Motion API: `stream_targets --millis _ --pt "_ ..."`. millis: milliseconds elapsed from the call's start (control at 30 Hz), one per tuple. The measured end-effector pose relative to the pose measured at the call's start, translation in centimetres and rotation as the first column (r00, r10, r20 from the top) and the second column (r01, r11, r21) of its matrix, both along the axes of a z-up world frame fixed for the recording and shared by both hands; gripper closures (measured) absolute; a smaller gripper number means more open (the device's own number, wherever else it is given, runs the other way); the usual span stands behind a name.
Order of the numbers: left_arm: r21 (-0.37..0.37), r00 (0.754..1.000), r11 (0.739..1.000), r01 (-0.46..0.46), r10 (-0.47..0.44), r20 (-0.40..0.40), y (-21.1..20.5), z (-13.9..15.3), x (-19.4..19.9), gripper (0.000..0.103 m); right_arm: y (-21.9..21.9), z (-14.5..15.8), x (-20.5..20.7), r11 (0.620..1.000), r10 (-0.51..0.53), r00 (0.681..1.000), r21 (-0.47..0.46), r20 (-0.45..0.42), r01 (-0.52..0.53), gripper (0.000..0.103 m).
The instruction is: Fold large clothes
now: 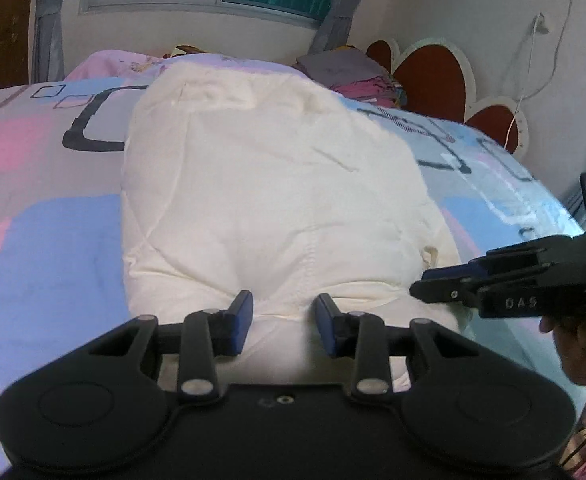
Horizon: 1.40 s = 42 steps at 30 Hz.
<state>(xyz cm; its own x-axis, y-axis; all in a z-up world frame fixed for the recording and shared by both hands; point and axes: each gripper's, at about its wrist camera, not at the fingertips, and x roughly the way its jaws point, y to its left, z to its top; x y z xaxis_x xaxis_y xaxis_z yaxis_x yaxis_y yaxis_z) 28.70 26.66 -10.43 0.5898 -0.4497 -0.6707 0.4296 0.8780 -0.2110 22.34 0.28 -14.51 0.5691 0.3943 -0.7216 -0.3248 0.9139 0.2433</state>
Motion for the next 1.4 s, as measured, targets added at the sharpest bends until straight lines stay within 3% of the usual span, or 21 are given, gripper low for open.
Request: stream_targets --millis 267,467,767,867,967,1000,1033,1067,1133,1167,1233,1367,1400 --pt "0.059 1.0 0.998 -0.016 0.016 0.012 -0.7 0.7 -1.1 0.07 0.3 0.8 -0.2 1.0 -0.017 1.0 -0.022 -0.007 0.017 0.081" --pt "0.065 0.998 0.998 -0.02 0.016 0.067 0.0 2.8 -5.6 0.07 -1.3 3.6 -5.1 1.0 -0.015 0.997 0.001 0.073 0.015 0.081" --pt "0.083 0.998 0.995 -0.062 0.063 -0.015 0.3 -0.8 -5.9 0.07 -1.2 -0.3 -3.9 0.998 -0.057 0.997 -0.027 -0.044 0.056 0.081" --pt "0.094 0.997 0.993 -0.077 0.079 -0.013 0.7 -0.6 -6.9 0.07 -2.1 0.8 -4.9 0.996 -0.085 0.996 0.019 -0.031 0.085 0.081" --pt "0.075 0.994 0.991 -0.112 0.111 0.019 1.9 0.1 -8.5 0.07 -3.6 2.4 -6.4 0.988 -0.125 0.991 0.096 0.048 0.12 0.08" --pt "0.06 0.99 0.989 -0.135 0.133 0.035 2.4 0.3 -9.0 0.07 -4.0 2.7 -6.4 0.984 -0.137 0.988 0.125 0.065 0.128 0.071" --pt "0.044 0.986 0.986 -0.162 0.16 0.045 3.0 0.4 -9.2 0.068 -4.2 3.0 -6.3 0.98 -0.155 0.985 0.136 0.073 0.145 0.022" --pt "0.034 0.981 0.981 -0.191 0.19 0.045 3.5 0.4 -9.2 0.064 -4.4 3.3 -6.3 0.975 -0.177 0.979 0.156 0.106 0.159 0.006" --pt "0.011 0.976 0.976 -0.218 0.218 0.028 4.1 0.5 -8.7 0.064 -4.6 3.2 -5.4 0.969 -0.164 0.983 0.2 0.088 0.144 0.012" --pt "-0.004 0.974 0.974 -0.226 0.226 0.022 4.4 0.6 -8.6 0.064 -4.6 2.9 -4.8 0.966 -0.159 0.986 0.216 0.057 0.144 0.029" --pt "-0.032 0.971 0.97 -0.24 0.24 0.009 4.7 0.7 -8.2 0.064 -4.6 2.2 -4.0 0.962 -0.151 0.988 0.233 0.013 0.144 0.047" --pt "-0.098 0.963 0.958 -0.27 0.27 -0.008 4.9 1.0 -7.5 0.064 -4.7 1.0 -3.6 0.955 -0.116 0.993 0.273 -0.016 0.116 0.048" --pt "-0.104 0.962 0.957 -0.271 0.271 -0.014 4.8 1.0 -7.3 0.061 -4.4 0.6 -3.7 0.955 -0.091 0.995 0.281 -0.029 0.096 0.056"
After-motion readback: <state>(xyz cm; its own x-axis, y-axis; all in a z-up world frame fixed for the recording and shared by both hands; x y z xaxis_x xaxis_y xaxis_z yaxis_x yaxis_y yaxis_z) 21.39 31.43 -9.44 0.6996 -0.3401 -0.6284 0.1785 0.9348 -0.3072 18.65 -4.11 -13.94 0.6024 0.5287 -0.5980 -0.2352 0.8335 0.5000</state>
